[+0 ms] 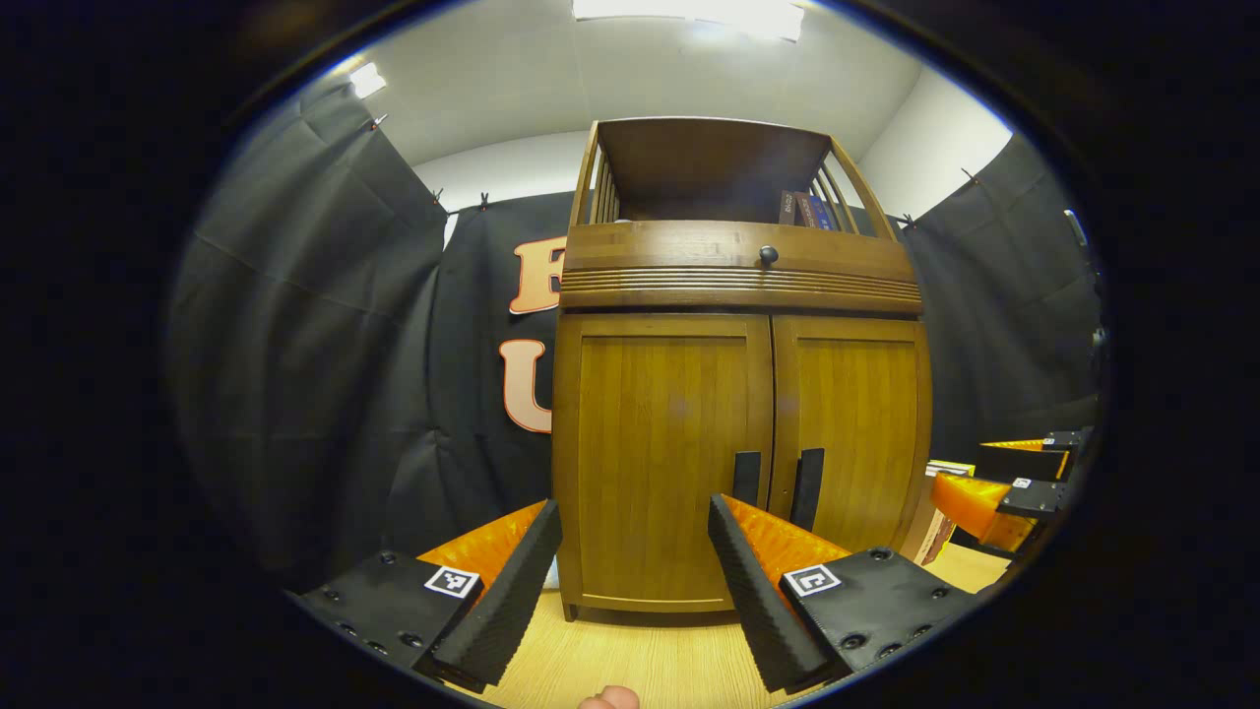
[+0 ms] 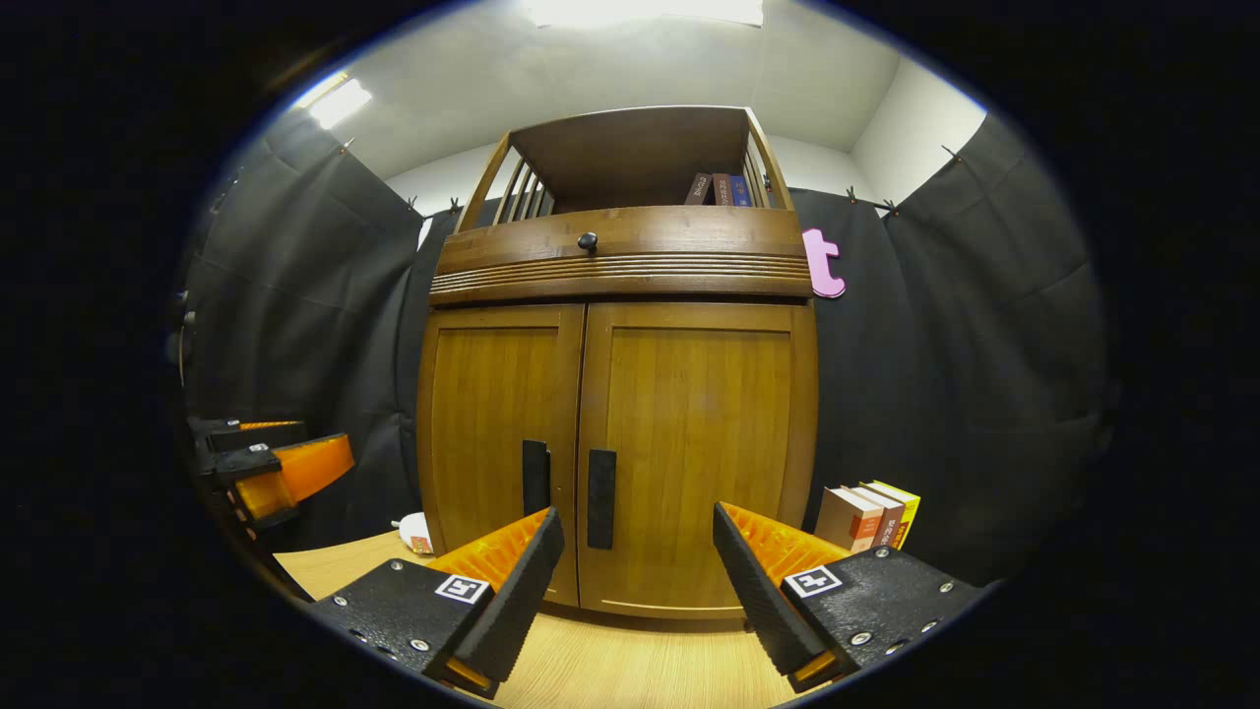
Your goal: Open the right door of the double-door shoe cabinet with the right hand, and open the left door with the left hand.
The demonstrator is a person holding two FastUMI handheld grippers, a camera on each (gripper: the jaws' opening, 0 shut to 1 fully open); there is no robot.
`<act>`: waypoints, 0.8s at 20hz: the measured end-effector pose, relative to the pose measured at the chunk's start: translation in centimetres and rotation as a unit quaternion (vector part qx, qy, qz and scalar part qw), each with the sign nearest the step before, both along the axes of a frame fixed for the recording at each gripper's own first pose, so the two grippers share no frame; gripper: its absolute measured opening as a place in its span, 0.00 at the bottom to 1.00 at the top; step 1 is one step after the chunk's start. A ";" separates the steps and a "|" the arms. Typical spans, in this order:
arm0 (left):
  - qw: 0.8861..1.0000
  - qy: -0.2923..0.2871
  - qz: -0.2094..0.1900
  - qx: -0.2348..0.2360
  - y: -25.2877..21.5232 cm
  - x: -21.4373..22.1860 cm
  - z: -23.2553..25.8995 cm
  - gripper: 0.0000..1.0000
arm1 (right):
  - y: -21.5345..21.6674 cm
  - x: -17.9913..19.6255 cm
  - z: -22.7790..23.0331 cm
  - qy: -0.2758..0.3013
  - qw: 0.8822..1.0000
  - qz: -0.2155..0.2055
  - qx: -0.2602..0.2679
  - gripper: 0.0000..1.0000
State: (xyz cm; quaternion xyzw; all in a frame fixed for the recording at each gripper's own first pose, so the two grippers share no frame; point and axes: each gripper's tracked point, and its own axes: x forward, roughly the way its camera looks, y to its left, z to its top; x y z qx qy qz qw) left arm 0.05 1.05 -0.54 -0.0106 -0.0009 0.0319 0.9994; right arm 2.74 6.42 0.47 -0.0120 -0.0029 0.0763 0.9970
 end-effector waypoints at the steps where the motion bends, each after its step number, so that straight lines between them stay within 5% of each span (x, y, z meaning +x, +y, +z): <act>1: 1.000 0.001 0.003 0.000 0.1 0.0 -0.1 0.98 | 0.5 1.2 0.2 -0.003 1.000 0.005 0.000 0.93; 8: 1.000 0.007 0.027 -0.008 0.6 0.3 -0.1 0.96 | 3.8 10.5 -1.3 0.002 0.999 0.025 -0.027 0.99; 16: 0.998 0.013 0.056 -0.011 0.8 0.5 0.3 0.97 | 5.8 17.1 -4.9 0.016 0.999 -0.003 -0.050 0.94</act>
